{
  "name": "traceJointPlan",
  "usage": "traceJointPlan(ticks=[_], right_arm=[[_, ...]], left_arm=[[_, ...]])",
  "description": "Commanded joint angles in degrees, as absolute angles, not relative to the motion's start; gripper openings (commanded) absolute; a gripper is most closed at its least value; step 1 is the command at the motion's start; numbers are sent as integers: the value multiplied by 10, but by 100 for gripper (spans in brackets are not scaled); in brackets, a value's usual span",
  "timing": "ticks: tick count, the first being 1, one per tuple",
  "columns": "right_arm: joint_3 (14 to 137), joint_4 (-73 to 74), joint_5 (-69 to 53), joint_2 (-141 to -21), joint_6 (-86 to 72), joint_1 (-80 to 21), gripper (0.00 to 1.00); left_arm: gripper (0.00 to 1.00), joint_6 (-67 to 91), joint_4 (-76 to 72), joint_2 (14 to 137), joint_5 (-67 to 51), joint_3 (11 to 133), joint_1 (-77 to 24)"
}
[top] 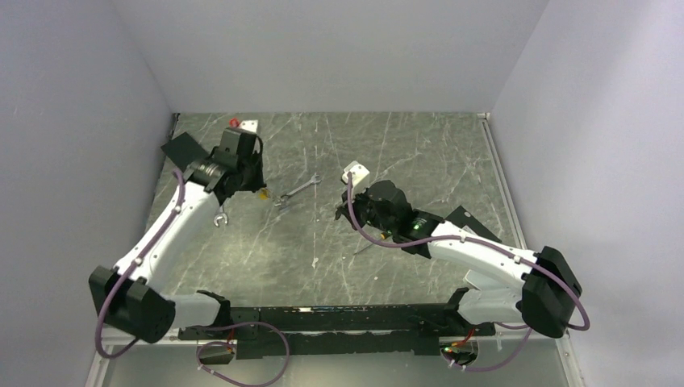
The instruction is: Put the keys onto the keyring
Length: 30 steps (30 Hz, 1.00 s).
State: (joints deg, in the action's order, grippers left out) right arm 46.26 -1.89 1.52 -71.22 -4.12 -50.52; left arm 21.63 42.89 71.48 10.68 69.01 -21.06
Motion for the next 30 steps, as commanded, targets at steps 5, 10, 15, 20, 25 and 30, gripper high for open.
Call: traceJointPlan(ticks=[5, 10, 15, 20, 25, 30], right_arm=[[440, 19, 180, -614, -129, -508, 0], [415, 100, 320, -523, -206, -508, 0], [384, 124, 344, -441, -244, -508, 0], [375, 130, 357, -406, -246, -508, 0], [379, 120, 360, -409, -236, -508, 0], [381, 95, 346, -436, -222, -508, 0]], left_arm=[[0, 136, 541, 890, 127, 783, -317], [0, 132, 560, 1040, 159, 851, -409], [0, 132, 555, 1140, 151, 887, -453], [17, 128, 503, 1133, 41, 859, -468], [76, 130, 462, 1071, -14, 790, -474], [84, 146, 447, 996, -11, 748, -473]])
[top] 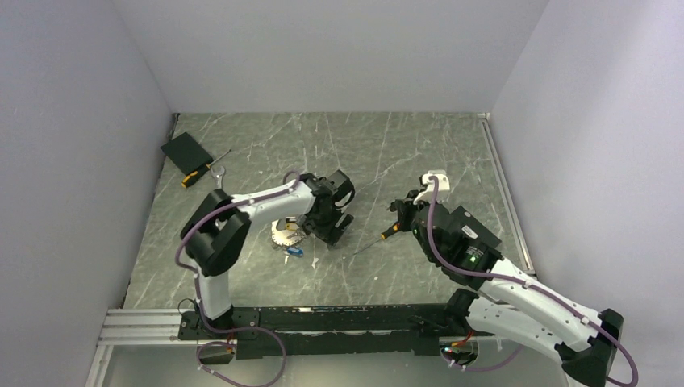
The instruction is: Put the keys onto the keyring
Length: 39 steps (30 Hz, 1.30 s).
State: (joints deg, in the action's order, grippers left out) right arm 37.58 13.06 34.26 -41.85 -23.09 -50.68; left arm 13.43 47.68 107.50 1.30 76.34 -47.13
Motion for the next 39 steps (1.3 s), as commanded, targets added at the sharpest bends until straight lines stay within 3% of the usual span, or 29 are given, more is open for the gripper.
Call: traceJointPlan(ticks=[1, 7, 14, 39], right_arm=[[383, 90, 344, -445, -220, -508, 0], [397, 60, 334, -492, -206, -508, 0], [401, 11, 333, -540, -180, -507, 0], [389, -57, 340, -601, -137, -504, 0]], left_arm=[[84, 152, 445, 981, -7, 741, -471], [79, 181, 417, 883, 7, 698, -442], [56, 241, 343, 842, 34, 600, -376], [30, 257, 229, 989, -2, 640, -349]])
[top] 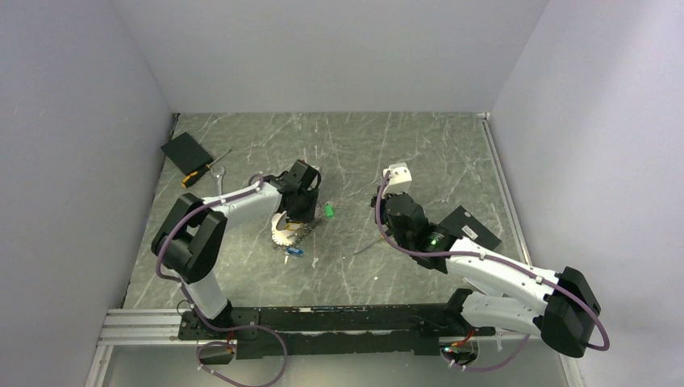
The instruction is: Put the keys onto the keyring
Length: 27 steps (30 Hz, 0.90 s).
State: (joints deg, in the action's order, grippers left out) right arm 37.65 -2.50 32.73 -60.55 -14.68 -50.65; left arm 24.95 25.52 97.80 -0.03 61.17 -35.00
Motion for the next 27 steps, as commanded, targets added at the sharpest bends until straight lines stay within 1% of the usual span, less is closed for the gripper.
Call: traceJointPlan(ticks=[1, 4, 5, 6, 7, 8, 17, 21, 27], right_arm=[[388, -58, 340, -600, -136, -503, 0], [385, -60, 338, -599, -136, -501, 0], [385, -61, 338, -599, -136, -500, 0], [384, -62, 337, -599, -136, -500, 0], [384, -62, 336, -600, -136, -499, 0], [384, -63, 335, -600, -137, -499, 0], [384, -64, 327, -604, -139, -497, 0], [388, -62, 321, -607, -139, -497, 0], [390, -63, 313, -610, -141, -497, 0]], left_arm=[[29, 258, 229, 993, -1, 643, -349], [25, 263, 230, 1005, -1, 647, -349], [22, 264, 232, 1008, 7, 648, -349], [17, 266, 234, 1011, 17, 649, -349], [7, 266, 234, 1012, 21, 649, -349], [0, 269, 236, 1011, 25, 649, -349], [0, 275, 246, 924, 45, 614, -349], [0, 284, 276, 883, 62, 597, -349], [0, 309, 297, 851, 73, 541, -349]])
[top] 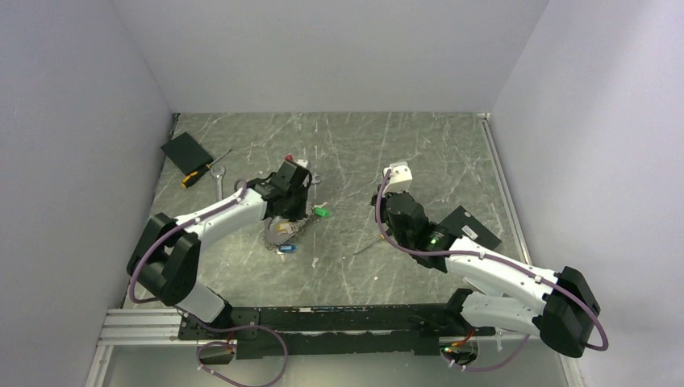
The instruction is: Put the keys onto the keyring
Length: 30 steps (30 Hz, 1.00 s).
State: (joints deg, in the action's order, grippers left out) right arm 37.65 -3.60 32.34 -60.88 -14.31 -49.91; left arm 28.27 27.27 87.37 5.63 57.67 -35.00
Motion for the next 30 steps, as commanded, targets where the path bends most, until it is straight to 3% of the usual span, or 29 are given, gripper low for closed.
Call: traceJointPlan(ticks=[1, 11, 14, 19, 30], right_arm=[[391, -62, 312, -612, -141, -497, 0], [395, -61, 303, -614, -144, -497, 0], [396, -62, 299, -619, -146, -497, 0], [395, -63, 299, -616, -146, -497, 0], [379, -58, 310, -597, -146, -496, 0]], left_arm=[[2, 317, 298, 845, 74, 531, -349], [54, 349, 352, 733, 83, 487, -350], [64, 352, 370, 716, 108, 500, -349], [63, 355, 359, 732, 149, 524, -347], [43, 340, 286, 880, 109, 598, -304]])
